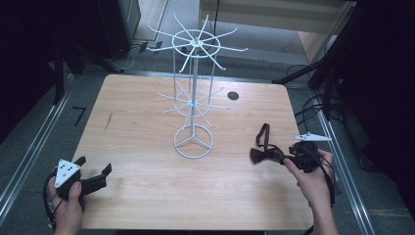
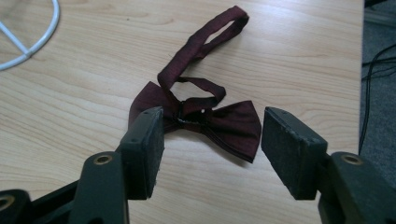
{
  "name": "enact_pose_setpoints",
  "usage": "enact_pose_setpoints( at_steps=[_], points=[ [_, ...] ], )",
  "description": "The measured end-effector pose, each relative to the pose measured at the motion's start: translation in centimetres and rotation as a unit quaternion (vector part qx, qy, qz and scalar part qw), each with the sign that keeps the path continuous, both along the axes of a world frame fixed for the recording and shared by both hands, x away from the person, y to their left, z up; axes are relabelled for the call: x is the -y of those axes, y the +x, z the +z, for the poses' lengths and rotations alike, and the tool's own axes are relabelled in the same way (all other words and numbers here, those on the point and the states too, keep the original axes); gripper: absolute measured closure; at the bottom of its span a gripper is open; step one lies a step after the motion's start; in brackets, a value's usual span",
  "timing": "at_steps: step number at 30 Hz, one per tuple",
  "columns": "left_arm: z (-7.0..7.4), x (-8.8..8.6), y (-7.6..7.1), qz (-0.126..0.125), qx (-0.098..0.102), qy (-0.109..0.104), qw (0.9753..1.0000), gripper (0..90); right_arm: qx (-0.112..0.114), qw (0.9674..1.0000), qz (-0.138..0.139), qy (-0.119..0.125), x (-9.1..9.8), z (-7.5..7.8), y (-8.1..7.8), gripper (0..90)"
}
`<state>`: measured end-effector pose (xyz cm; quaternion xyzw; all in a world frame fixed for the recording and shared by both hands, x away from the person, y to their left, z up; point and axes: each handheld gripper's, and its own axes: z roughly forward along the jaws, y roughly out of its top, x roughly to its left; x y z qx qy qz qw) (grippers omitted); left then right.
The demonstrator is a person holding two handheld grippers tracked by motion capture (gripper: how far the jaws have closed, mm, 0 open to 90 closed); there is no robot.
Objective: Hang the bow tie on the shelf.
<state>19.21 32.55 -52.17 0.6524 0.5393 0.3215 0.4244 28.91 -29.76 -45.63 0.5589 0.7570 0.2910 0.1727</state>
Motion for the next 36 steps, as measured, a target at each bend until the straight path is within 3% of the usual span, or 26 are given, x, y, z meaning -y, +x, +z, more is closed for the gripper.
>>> enact_pose_setpoints(
  at_steps=[8, 10, 11, 12, 18, 21, 24, 28, 31, 32, 36],
  points=[
    [0.0, 0.1, 0.0, 0.000, 0.000, 0.001, 1.0000, 7.1, -0.045, 0.9985, 0.000, -0.032, -1.6, 0.0, 2.5, 37.2],
    [0.0, 0.0, 0.0, 0.000, 0.000, 0.001, 1.0000, 7.1, -0.074, 0.9963, -0.002, -0.044, -2.0, -0.2, 3.2, 35.7],
    [0.0, 0.0, 0.0, 0.000, 0.000, 0.000, 1.0000, 7.1, -0.074, 0.9963, -0.002, -0.044, -2.0, -0.2, 3.2, 35.7],
    [0.0, 0.0, 0.0, 0.000, 0.001, 0.001, 1.0000, 7.1, -0.093, 0.9940, -0.004, -0.057, -2.4, -0.4, 3.6, 33.6],
    [0.0, 0.0, 0.0, -0.001, 0.001, 0.000, 1.0000, 7.1, -0.109, 0.9904, -0.010, -0.085, -3.8, -0.8, 4.4, 34.9],
    [0.0, 0.0, 0.0, -0.001, 0.000, 0.000, 1.0000, 7.1, -0.134, 0.9877, -0.024, -0.076, -4.3, -1.4, 5.0, 40.6],
    [0.0, 0.0, 0.0, -0.001, 0.000, 0.000, 1.0000, 7.1, -0.137, 0.9855, -0.040, -0.092, -4.8, -1.8, 5.4, 42.3],
    [0.0, 0.0, 0.0, -0.001, -0.001, -0.001, 1.0000, 7.1, -0.133, 0.9854, -0.052, -0.094, -5.3, -2.5, 5.8, 46.1],
    [0.0, 0.0, 0.0, -0.001, 0.000, -0.001, 1.0000, 7.1, -0.137, 0.9845, -0.054, -0.094, -5.3, -3.2, 6.0, 52.0],
    [0.0, 0.0, 0.0, -0.002, -0.001, -0.001, 1.0000, 7.1, -0.148, 0.9832, -0.055, -0.092, -5.2, -3.9, 6.2, 58.8],
    [0.0, 0.0, 0.0, -0.003, 0.000, -0.002, 1.0000, 7.1, -0.143, 0.9848, -0.042, -0.090, -4.8, -4.1, 5.8, 64.4]
  ],
)
